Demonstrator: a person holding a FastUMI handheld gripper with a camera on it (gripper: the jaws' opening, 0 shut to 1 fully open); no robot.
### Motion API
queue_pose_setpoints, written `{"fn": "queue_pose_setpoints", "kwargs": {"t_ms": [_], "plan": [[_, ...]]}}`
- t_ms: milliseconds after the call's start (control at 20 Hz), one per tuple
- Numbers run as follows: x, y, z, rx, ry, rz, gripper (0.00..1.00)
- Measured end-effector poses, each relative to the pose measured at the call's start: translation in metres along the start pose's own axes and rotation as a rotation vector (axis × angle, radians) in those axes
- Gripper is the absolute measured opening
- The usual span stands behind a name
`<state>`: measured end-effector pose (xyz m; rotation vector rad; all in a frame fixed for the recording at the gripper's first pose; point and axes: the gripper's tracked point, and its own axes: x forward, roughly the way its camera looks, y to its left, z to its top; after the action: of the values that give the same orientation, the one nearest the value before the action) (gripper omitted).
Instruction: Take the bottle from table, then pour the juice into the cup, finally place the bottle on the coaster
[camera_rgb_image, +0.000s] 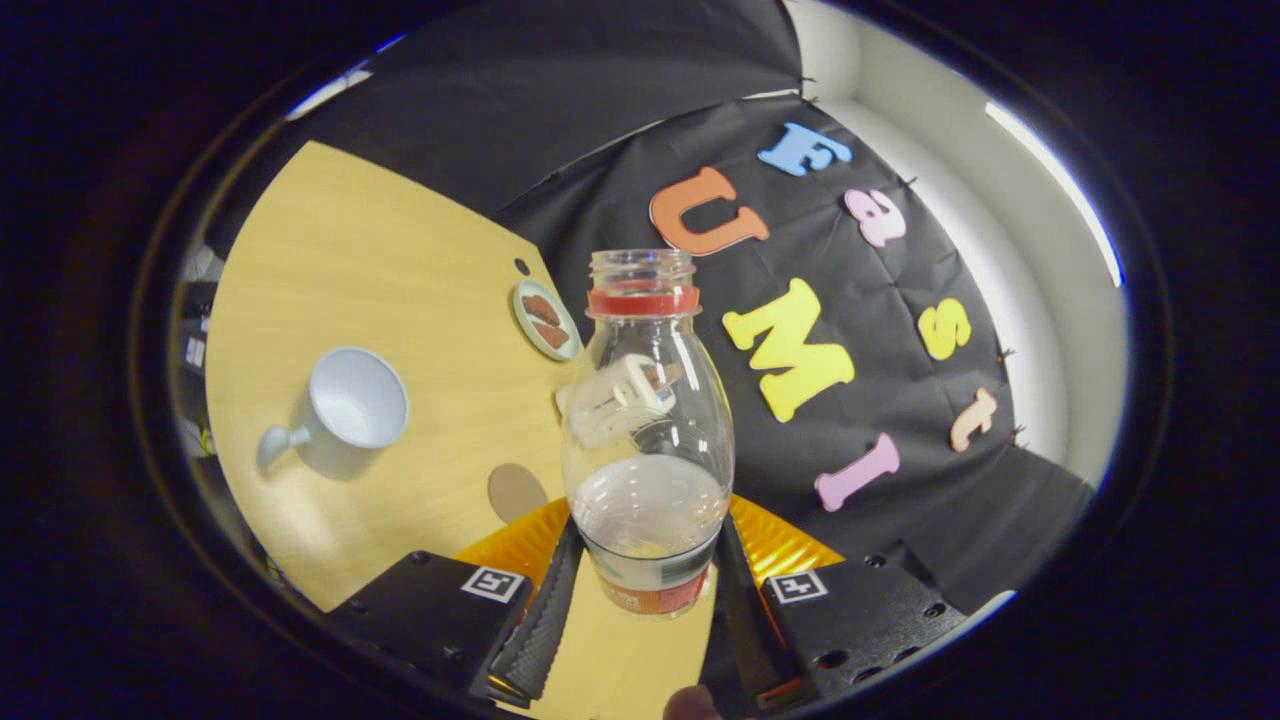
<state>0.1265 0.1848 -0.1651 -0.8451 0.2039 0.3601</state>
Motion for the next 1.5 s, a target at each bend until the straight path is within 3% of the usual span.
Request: {"fn": "queue_pose_setpoints", "kwargs": {"t_ms": [350,500,750,1050,1500], "plan": [[-0.029,0.007,0.033,0.551,-0.111,0.180,0.74],[-0.037,-0.005,0.043,0.705,-0.164,0.221,0.74],[-0.032,-0.041,0.045,0.780,-0.192,0.165,0.74],[0.024,-0.067,0.048,0.838,-0.172,0.130,0.74],[0.126,-0.013,0.024,0.842,-0.051,0.179,0.75]]}}
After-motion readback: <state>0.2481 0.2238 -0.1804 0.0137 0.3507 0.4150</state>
